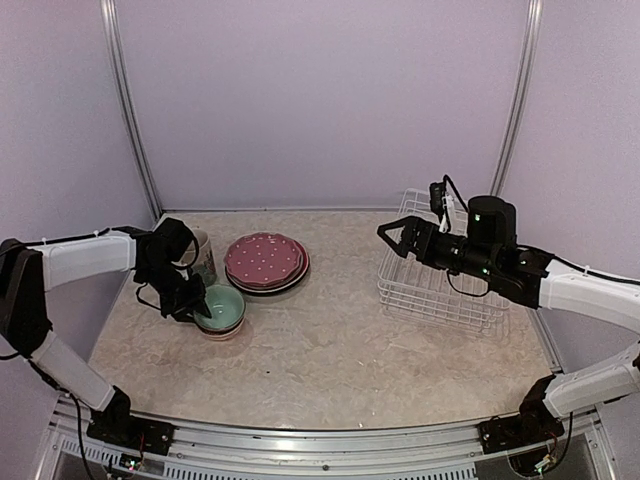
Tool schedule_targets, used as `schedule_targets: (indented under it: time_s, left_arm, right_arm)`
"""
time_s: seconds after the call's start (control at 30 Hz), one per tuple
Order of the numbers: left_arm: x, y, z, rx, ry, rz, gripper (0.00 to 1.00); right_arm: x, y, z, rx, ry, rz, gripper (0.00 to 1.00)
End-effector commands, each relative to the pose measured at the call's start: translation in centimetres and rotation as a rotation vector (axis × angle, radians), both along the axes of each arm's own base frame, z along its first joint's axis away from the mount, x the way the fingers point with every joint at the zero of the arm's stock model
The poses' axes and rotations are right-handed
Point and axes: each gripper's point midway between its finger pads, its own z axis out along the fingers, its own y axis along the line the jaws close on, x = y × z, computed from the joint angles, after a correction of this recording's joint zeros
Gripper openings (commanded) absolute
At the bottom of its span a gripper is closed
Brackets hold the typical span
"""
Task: Unload the mixed dishes from the dish rack
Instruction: Place the bowl in the bowl, then reset both arms
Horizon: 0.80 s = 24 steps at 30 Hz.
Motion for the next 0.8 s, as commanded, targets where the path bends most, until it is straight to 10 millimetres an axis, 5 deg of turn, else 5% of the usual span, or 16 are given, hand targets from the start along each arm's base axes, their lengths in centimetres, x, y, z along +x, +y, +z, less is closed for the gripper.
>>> schedule_targets:
  time_s: [0.0,0.2,0.43,0.6,0.77]
  left_arm:
    - [0.3,0.1,0.7,-0.005,-0.053,-0.009,0.32]
    - [-0.4,0.9,2.7,0.024,-0.096,-0.014,0.46]
    - [-0.7,2.7,7.2,0.085,-0.195,-0.01,0.59]
    - [-0.5,3.3,13.7,0.07,-0.389,-0.014,0.7]
    - [-1.7,4.1,23.1,0.025,-0.692,-0.022,0.83]
  right_arm:
    - [-0.1,-1.0,0.5,-0.034,-0.011,-0.027,1.0]
    - [-0.6,-2.4,1.1,-0.077,-0.02,-0.066,1.0]
    - [-1.2,-4.7,2.7,-0.129,-0.044,-0.134,1.0]
    - [-2.1,-6.8,4.0,-0.188,-0.073,-0.183,1.0]
    - [-4.4,-8.4,7.0,-0.197,-0.198,-0.16,1.0]
